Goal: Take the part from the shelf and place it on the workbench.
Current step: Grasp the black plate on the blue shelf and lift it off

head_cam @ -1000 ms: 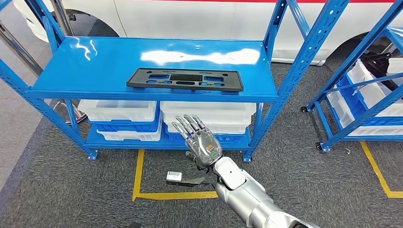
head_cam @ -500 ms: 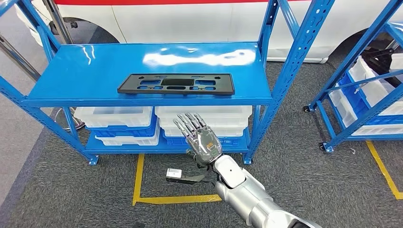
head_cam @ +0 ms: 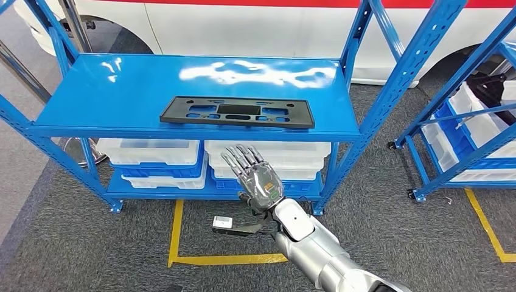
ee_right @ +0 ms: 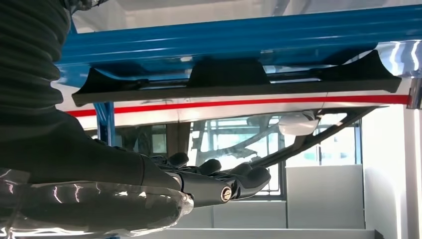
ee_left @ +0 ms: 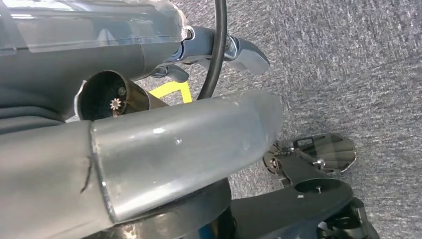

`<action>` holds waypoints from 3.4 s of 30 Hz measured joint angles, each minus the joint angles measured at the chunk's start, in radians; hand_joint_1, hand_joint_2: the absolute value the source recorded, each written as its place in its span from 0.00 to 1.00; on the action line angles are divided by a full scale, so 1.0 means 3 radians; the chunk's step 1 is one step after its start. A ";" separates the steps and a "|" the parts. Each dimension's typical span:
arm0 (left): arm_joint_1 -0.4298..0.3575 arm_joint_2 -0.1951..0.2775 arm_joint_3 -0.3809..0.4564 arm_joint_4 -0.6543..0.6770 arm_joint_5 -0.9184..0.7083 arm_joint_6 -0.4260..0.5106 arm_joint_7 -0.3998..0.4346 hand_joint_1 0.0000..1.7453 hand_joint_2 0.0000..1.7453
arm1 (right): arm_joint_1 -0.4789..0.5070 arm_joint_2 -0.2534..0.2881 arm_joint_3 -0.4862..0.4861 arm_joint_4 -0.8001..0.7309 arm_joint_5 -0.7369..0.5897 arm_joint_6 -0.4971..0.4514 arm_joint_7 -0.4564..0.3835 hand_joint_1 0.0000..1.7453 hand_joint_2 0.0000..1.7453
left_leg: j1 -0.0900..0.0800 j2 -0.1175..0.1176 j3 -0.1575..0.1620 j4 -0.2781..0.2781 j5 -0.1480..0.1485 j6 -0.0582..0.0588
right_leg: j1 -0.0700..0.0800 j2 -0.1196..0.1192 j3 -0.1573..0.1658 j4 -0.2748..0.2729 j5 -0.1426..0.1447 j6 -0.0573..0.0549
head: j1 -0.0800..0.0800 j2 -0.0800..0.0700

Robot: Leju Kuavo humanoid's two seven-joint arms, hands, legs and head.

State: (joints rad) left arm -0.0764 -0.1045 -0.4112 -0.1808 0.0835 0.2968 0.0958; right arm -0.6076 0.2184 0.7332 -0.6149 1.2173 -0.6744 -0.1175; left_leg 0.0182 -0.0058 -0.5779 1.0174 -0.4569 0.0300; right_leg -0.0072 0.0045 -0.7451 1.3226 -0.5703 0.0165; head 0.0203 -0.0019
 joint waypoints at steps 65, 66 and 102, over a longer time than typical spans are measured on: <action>-0.0005 -0.0005 -0.0001 0.0003 -0.0008 -0.0038 -0.0031 0.00 0.00 | 0.0005 -0.0001 0.0017 -0.0023 -0.0067 0.0015 -0.0029 0.00 1.00 | -0.0039 0.0000 0.0080 -0.0004 -0.0072 -0.0065 | 0.0015 0.0022 0.0400 -0.0965 0.0479 -0.0081 | -0.0009 0.0000; -0.0005 -0.0005 -0.0001 0.0003 -0.0008 -0.0038 -0.0031 0.00 0.00 | 0.0005 0.0000 0.0017 -0.0023 -0.0068 0.0015 -0.0029 0.00 1.00 | -0.0043 0.0000 0.0078 -0.0001 -0.0072 -0.0058 | 0.0011 0.0023 0.0401 -0.0968 0.0482 -0.0074 | -0.0009 0.0000; -0.0017 0.0001 -0.0004 0.0005 -0.0010 -0.0038 -0.0040 0.00 0.00 | -0.0008 -0.0002 0.0020 -0.0026 -0.0073 0.0014 -0.0029 0.00 1.00 | -0.0011 0.0022 0.0051 -0.0090 0.0045 -0.0006 | 0.0051 0.0000 0.0374 -0.0664 0.0191 -0.0076 | -0.0004 0.0000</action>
State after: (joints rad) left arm -0.0814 -0.1041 -0.4124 -0.1793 0.0804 0.2852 0.0837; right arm -0.6099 0.2178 0.7393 -0.6228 1.1953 -0.6703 -0.1263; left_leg 0.0148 0.0008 -0.5626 0.9905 -0.4434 0.0283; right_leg 0.0079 0.0046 -0.6330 1.1232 -0.5130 -0.0064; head 0.0190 -0.0019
